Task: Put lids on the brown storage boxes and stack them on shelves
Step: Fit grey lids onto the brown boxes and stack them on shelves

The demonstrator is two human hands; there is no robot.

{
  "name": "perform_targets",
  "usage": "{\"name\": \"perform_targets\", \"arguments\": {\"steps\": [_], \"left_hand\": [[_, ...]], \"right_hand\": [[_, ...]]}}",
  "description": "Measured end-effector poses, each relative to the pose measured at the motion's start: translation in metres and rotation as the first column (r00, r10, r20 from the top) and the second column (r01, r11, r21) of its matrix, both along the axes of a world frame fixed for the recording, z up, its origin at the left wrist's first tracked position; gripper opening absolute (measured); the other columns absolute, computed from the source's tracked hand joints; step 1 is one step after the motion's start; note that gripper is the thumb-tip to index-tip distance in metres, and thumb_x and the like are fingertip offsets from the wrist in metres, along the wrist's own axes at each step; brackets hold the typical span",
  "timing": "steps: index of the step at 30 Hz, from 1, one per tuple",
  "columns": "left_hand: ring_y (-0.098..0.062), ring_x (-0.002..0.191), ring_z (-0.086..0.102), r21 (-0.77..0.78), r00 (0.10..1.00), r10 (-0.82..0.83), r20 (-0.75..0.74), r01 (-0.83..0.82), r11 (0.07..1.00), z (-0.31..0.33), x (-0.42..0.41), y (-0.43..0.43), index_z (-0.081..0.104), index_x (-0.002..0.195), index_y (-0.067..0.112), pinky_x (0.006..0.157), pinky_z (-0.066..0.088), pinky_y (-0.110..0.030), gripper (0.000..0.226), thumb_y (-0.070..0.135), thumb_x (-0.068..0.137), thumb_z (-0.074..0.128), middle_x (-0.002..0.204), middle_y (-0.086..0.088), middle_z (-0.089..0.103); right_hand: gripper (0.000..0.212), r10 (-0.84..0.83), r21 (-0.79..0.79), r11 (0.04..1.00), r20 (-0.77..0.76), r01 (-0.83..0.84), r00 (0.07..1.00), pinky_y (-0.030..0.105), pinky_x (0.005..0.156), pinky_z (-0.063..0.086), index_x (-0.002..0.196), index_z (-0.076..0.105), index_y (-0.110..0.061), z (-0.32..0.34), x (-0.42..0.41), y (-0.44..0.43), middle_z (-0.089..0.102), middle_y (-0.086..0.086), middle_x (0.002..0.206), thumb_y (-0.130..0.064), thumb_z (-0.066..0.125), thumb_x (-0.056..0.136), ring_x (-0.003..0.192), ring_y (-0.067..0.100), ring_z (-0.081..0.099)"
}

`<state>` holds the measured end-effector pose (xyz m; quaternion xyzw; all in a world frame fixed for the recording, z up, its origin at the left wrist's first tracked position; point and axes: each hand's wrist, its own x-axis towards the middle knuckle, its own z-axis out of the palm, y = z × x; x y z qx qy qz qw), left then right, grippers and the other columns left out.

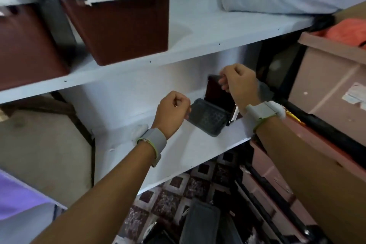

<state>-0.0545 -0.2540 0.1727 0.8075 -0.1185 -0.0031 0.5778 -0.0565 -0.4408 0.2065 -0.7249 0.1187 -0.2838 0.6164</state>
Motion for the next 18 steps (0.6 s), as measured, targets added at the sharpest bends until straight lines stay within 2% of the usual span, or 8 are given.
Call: {"name": "perform_targets", "arguments": {"steps": [3, 6, 8, 10, 12, 15, 16, 18], "left_hand": [[-0.019, 0.065, 0.062, 0.011, 0.982, 0.016, -0.190, -0.014, 1.000, -0.041, 0.021, -0.032, 0.058, 0.096, 0.007, 0.064, 0.053, -0.032, 0.011, 0.016, 0.097, 0.050, 0.084, -0.006, 0.068], [-0.024, 0.065, 0.058, -0.043, 0.917, 0.055, -0.395, -0.078, 0.996, -0.084, 0.044, -0.064, 0.054, 0.087, 0.011, 0.063, 0.049, -0.032, 0.013, 0.013, 0.099, 0.048, 0.086, -0.012, 0.064], [-0.026, 0.068, 0.057, -0.068, 0.851, 0.081, -0.518, -0.135, 0.989, -0.114, 0.059, -0.085, 0.053, 0.088, 0.011, 0.064, 0.049, -0.033, 0.012, 0.013, 0.099, 0.049, 0.086, -0.012, 0.063], [-0.025, 0.070, 0.057, -0.105, 0.760, 0.089, -0.644, -0.203, 0.973, -0.149, 0.073, -0.108, 0.054, 0.097, 0.009, 0.063, 0.049, -0.033, 0.010, 0.016, 0.101, 0.048, 0.085, -0.009, 0.062], [-0.024, 0.073, 0.059, -0.118, 0.672, 0.094, -0.735, -0.263, 0.957, -0.185, 0.090, -0.133, 0.054, 0.106, 0.008, 0.065, 0.052, -0.033, 0.015, 0.021, 0.102, 0.047, 0.088, -0.007, 0.063], [-0.023, 0.073, 0.058, -0.133, 0.595, 0.086, -0.799, -0.314, 0.940, -0.222, 0.106, -0.153, 0.053, 0.107, 0.008, 0.064, 0.053, -0.033, 0.016, 0.023, 0.103, 0.047, 0.095, -0.008, 0.061], [-0.023, 0.074, 0.058, -0.127, 0.582, 0.094, -0.808, -0.328, 0.936, -0.234, 0.112, -0.162, 0.053, 0.107, 0.008, 0.064, 0.053, -0.034, 0.017, 0.023, 0.103, 0.048, 0.093, -0.007, 0.060], [-0.026, 0.083, 0.060, -0.086, 0.560, 0.142, -0.816, -0.360, 0.929, -0.269, 0.130, -0.182, 0.055, 0.109, 0.005, 0.070, 0.056, -0.036, 0.020, 0.024, 0.102, 0.051, 0.091, -0.005, 0.060]], "right_hand": [[0.018, -0.024, 0.039, 0.999, -0.145, 0.030, 0.989, 0.018, 0.048, 0.043, 0.073, 0.065, -0.014, -0.048, 0.023, -0.043, 0.064, 0.002, 0.061, -0.018, 0.057, 0.089, 0.044, 0.006, 0.053], [0.018, -0.006, 0.093, 0.995, -0.286, 0.035, 0.958, 0.023, 0.051, 0.045, 0.073, 0.065, -0.013, -0.096, 0.048, -0.078, 0.064, 0.001, 0.060, -0.020, 0.059, 0.089, 0.047, 0.011, 0.053], [0.019, 0.013, 0.137, 0.990, -0.347, 0.037, 0.938, 0.024, 0.049, 0.043, 0.072, 0.062, -0.011, -0.127, 0.062, -0.096, 0.061, 0.002, 0.059, -0.018, 0.057, 0.089, 0.048, 0.012, 0.051], [0.018, 0.054, 0.166, 0.986, -0.415, 0.017, 0.908, 0.024, 0.047, 0.037, 0.072, 0.057, -0.010, -0.163, 0.077, -0.114, 0.056, 0.004, 0.063, -0.017, 0.054, 0.089, 0.049, 0.013, 0.046], [0.021, 0.046, 0.150, 0.988, -0.484, 0.031, 0.874, 0.029, 0.052, 0.040, 0.067, 0.057, -0.015, -0.203, 0.098, -0.131, 0.059, 0.003, 0.065, -0.024, 0.053, 0.086, 0.052, 0.015, 0.050], [0.025, -0.039, 0.060, 0.995, -0.551, 0.086, 0.834, 0.043, 0.074, 0.055, 0.062, 0.057, -0.022, -0.238, 0.111, -0.141, 0.068, 0.008, 0.078, -0.036, 0.052, 0.082, 0.077, 0.032, 0.067], [0.023, -0.058, 0.024, 0.996, -0.563, 0.087, 0.824, 0.046, 0.082, 0.055, 0.068, 0.060, -0.022, -0.247, 0.117, -0.145, 0.068, 0.009, 0.085, -0.037, 0.052, 0.083, 0.087, 0.035, 0.067], [0.024, -0.104, -0.027, 0.994, -0.602, 0.110, 0.792, 0.038, 0.086, 0.051, 0.092, 0.067, -0.015, -0.277, 0.136, -0.156, 0.069, 0.009, 0.103, -0.033, 0.053, 0.088, 0.100, 0.032, 0.064]]}}
